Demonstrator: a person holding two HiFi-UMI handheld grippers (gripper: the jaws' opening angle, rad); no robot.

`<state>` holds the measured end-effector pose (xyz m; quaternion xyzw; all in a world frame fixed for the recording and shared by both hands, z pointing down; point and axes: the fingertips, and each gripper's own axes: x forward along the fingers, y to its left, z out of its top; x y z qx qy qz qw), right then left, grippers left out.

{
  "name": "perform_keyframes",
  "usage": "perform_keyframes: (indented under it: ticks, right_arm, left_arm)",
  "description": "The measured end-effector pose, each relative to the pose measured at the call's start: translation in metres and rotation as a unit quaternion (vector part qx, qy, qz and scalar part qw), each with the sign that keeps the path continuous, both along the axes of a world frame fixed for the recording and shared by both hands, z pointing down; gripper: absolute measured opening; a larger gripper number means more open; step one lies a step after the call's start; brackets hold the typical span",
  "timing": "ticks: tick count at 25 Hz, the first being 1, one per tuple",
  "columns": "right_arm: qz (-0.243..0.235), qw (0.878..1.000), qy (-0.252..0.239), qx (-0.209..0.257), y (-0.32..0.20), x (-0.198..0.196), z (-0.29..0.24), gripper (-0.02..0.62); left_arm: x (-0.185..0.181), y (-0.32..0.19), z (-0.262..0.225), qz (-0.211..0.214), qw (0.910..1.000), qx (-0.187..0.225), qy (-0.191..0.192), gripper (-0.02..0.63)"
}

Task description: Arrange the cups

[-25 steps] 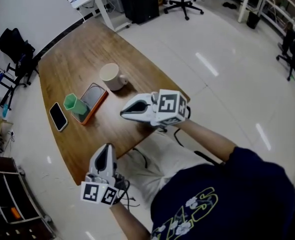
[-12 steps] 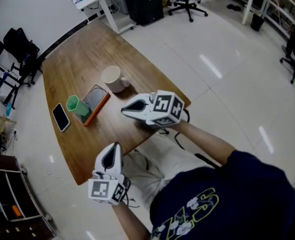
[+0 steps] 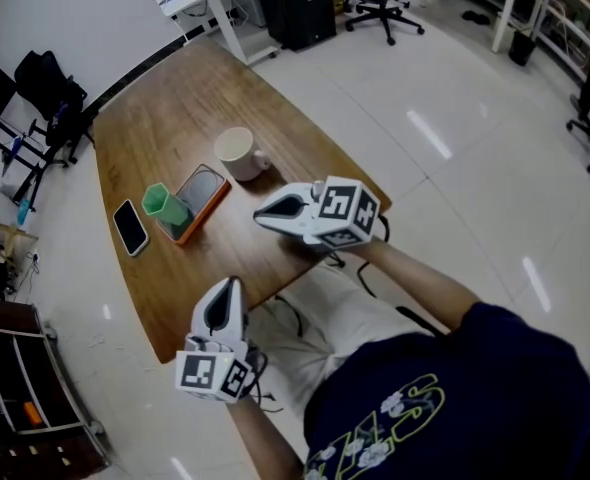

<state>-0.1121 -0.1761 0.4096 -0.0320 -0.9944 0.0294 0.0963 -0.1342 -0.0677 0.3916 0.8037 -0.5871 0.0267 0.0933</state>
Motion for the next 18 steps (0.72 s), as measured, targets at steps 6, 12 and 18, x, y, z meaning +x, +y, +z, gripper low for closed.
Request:
perform_keyframes:
  ticks: [6, 12, 18]
  right_arm:
    - [0.0, 1.0, -0.002, 0.001, -0.003, -0.005, 0.004, -0.005]
    - [-0.002, 1.0, -0.003, 0.002, -0.002, -0.005, 0.004, -0.005]
    - [0.0, 1.0, -0.002, 0.002, -0.002, -0.005, 0.004, -0.005]
  left_arm:
    - [-0.004, -0.002, -0.015, 0.01, 0.9964, 0.029, 0.079, 0.003]
    - [-0.005, 0.0, -0.022, 0.006, 0.9969, 0.038, 0.068, 0.005]
    - [-0.003, -0.001, -0.023, 0.002, 0.9976, 0.029, 0.063, 0.005]
